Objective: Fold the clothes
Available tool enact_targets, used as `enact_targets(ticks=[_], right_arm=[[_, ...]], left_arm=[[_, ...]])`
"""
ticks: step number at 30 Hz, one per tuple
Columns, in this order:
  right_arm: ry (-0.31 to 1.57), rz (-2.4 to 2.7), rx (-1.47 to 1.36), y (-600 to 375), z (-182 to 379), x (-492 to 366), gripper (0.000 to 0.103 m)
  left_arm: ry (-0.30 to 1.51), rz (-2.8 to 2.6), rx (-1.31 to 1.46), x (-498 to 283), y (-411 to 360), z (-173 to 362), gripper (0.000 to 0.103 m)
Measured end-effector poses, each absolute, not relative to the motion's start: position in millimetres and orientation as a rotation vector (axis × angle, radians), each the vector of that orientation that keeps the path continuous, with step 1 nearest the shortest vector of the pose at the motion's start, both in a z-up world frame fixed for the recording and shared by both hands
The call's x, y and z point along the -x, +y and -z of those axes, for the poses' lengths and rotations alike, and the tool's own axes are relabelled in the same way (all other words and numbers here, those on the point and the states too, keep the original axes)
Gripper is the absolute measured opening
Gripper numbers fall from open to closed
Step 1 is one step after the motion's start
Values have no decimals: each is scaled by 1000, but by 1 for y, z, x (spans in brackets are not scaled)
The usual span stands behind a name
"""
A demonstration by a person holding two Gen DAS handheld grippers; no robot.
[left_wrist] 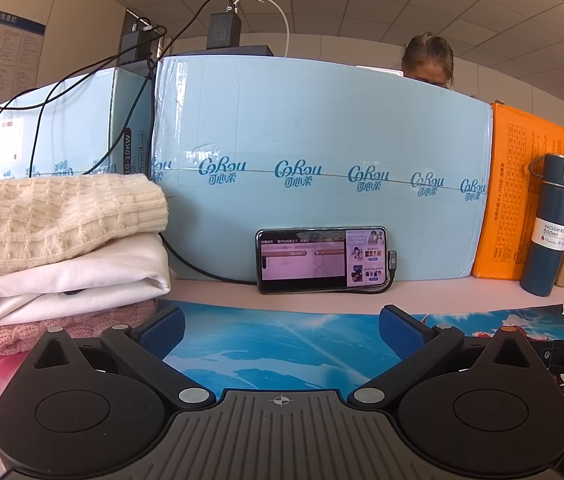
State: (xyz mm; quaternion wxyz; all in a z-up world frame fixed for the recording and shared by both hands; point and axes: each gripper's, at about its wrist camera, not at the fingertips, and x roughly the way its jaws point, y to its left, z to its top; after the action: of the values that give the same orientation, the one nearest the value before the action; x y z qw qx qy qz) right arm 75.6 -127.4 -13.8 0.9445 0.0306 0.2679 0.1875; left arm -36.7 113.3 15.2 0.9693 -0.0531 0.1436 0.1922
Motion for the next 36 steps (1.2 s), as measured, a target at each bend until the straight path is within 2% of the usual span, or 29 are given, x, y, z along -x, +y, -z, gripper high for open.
enact_targets(ticks=[25, 36], right_arm=[[560, -390, -62, -125, 15, -77, 103], [577, -515, -163, -132, 17, -81, 103]], left_arm=[[293, -373, 85, 35, 108, -15, 103], [246, -325, 135, 43, 107, -17, 103]])
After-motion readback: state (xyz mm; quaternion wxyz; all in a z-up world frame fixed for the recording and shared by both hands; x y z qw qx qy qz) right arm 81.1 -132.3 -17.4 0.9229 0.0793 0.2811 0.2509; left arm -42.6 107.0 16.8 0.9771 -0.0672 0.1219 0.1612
